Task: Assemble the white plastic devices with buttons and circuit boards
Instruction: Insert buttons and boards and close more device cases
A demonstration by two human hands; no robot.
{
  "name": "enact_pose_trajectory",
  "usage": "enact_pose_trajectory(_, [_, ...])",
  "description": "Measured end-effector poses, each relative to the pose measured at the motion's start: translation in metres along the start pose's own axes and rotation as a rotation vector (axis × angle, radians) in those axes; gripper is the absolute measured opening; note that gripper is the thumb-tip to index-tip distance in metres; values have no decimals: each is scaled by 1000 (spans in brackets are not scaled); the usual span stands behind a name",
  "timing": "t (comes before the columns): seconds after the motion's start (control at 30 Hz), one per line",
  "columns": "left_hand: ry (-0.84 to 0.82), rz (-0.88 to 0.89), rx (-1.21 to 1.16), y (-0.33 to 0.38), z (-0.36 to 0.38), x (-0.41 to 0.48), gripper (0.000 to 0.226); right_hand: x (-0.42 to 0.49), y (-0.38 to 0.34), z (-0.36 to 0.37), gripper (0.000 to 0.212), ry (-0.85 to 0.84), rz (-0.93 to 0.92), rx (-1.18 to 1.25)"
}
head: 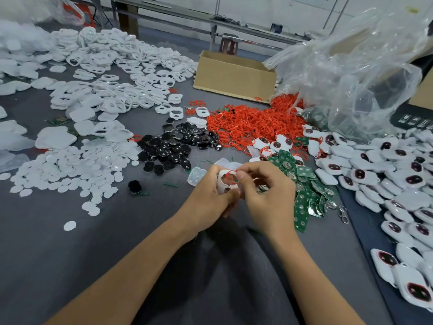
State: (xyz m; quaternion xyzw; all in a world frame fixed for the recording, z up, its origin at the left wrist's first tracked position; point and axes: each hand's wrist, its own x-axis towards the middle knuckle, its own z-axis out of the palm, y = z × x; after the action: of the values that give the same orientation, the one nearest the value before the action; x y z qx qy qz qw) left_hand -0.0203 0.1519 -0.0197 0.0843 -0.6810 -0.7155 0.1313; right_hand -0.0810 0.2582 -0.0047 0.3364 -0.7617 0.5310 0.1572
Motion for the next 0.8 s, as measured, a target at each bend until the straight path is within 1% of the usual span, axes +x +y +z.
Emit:
enact_pose_trajectory(0.13, [-70, -10, -3, 4, 0, -2, 21, -2, 5, 6, 10, 24, -99, -91])
enact_pose_trajectory(0.3, [-156, -75, -149, 5, -3, -2, 21, -3, 9, 4, 5, 42, -75, -88])
enact_pose_trajectory(0.43, [-159, -75, -170, 4, -5, 0, 27, -3, 8, 6, 5, 54, -130, -149])
enact_pose_trajectory(0.6, [-145, -52, -167, 2, -4, 0, 19, -3, 7, 6, 5, 67, -155, -161])
enact_pose_trajectory(0.8, [-137, -36, -145, 3, -2, -1, 21, -3, 9, 8, 5, 75, -155, -168])
